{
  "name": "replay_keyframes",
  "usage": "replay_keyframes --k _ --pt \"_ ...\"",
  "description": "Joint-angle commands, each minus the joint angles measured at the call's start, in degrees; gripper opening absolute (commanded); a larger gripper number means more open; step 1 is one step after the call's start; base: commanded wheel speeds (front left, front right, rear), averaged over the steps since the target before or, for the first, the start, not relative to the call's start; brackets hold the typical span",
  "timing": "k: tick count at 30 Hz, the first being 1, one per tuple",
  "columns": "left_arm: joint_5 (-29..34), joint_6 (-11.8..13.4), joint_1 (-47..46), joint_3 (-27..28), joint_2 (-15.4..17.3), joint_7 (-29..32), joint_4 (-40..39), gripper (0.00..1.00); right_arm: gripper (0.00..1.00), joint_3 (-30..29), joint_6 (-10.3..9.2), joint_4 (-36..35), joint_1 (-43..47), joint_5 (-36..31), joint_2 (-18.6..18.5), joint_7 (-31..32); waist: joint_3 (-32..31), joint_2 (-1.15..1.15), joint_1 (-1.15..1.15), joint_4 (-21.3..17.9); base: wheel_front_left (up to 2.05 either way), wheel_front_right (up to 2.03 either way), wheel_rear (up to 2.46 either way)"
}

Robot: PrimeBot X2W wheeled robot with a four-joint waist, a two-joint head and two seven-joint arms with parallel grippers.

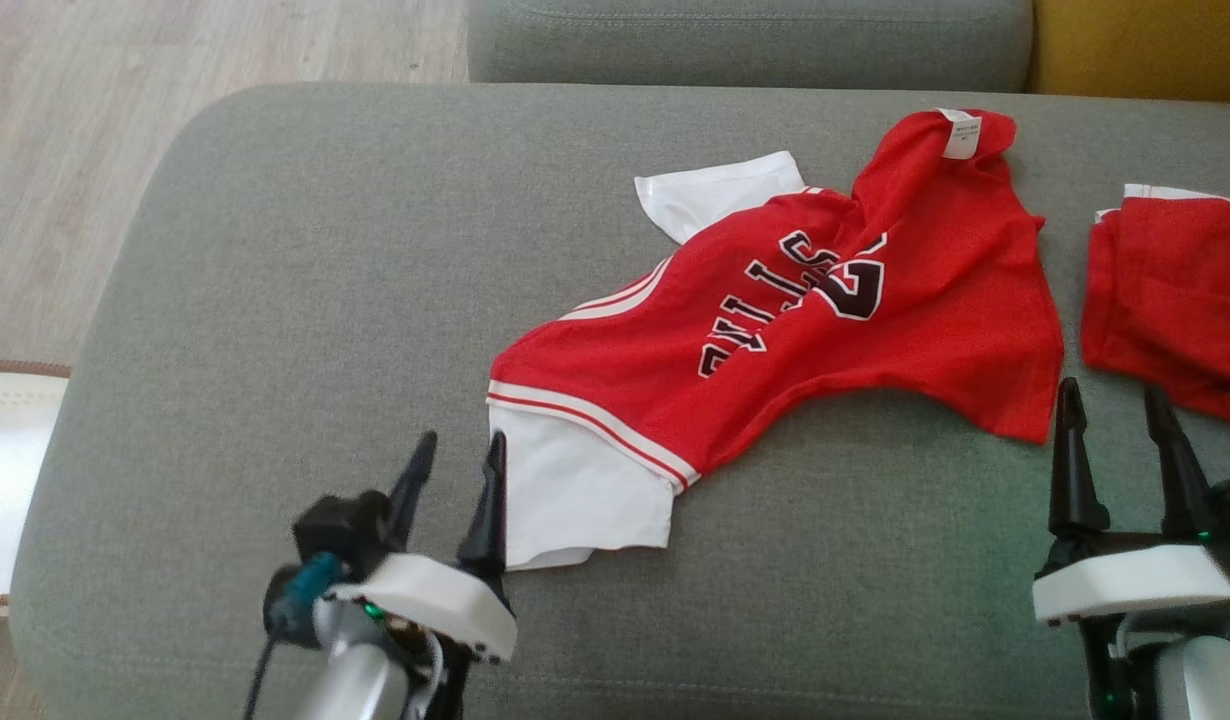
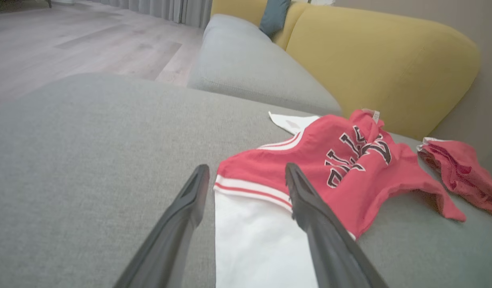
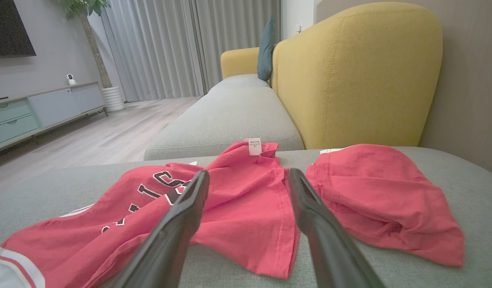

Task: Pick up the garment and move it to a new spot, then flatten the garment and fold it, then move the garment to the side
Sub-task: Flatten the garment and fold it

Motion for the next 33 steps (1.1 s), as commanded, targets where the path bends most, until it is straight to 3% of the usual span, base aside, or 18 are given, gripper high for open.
replay_keyframes --k 1,8,19,24,25,27,33 --pt "-0.14 -0.37 -1.99 1.47 0.34 -0.45 -1.16 1.00 1.00 1.32 0.21 -2.15 -2.06 0.06 -0.34 -0.23 0.06 0.00 0.01 -0.02 0.00 0.00 0.00" --pt "-1.83 -0.46 -3.62 -2.30 0.35 4.15 8.37 1.00 1.00 0.98 0.21 -2.68 -2.32 -0.13 -0.33 0.08 0.88 0.00 0.01 -0.53 0.00 0.00 0.00" --pt "-2.12 1.79 -6.82 -2.33 0.63 8.55 16.23 1.00 1.00 0.61 0.21 -2.45 -2.90 -1.02 -0.33 0.98 2.94 0.00 0.01 -2.07 0.00 0.00 0.00" --pt "-3.15 0.26 -7.45 -3.28 0.61 11.30 17.87 1.00 1.00 0.09 0.21 -2.57 -3.27 -1.13 -0.33 0.97 3.97 0.00 0.01 -2.51 0.00 0.00 0.00" --pt "-3.43 -0.36 -7.55 -3.69 0.60 12.20 18.05 0.52 1.00 -0.16 0.21 -2.45 -3.30 -1.10 -0.33 0.98 4.10 0.00 0.01 -2.53 0.00 0.00 0.00" --pt "-3.71 -1.26 -7.84 -4.20 0.59 12.75 17.91 0.00 1.00 -0.64 0.21 -1.98 -3.40 -1.12 -0.33 1.00 4.28 0.00 0.01 -2.49 0.00 0.00 0.00" --pt "-4.58 -1.26 -9.01 -2.67 0.58 7.32 14.52 0.00 1.00 -1.92 0.21 1.00 -4.11 0.51 -0.33 2.05 4.25 0.00 0.01 -1.80 0.00 0.00 0.00"
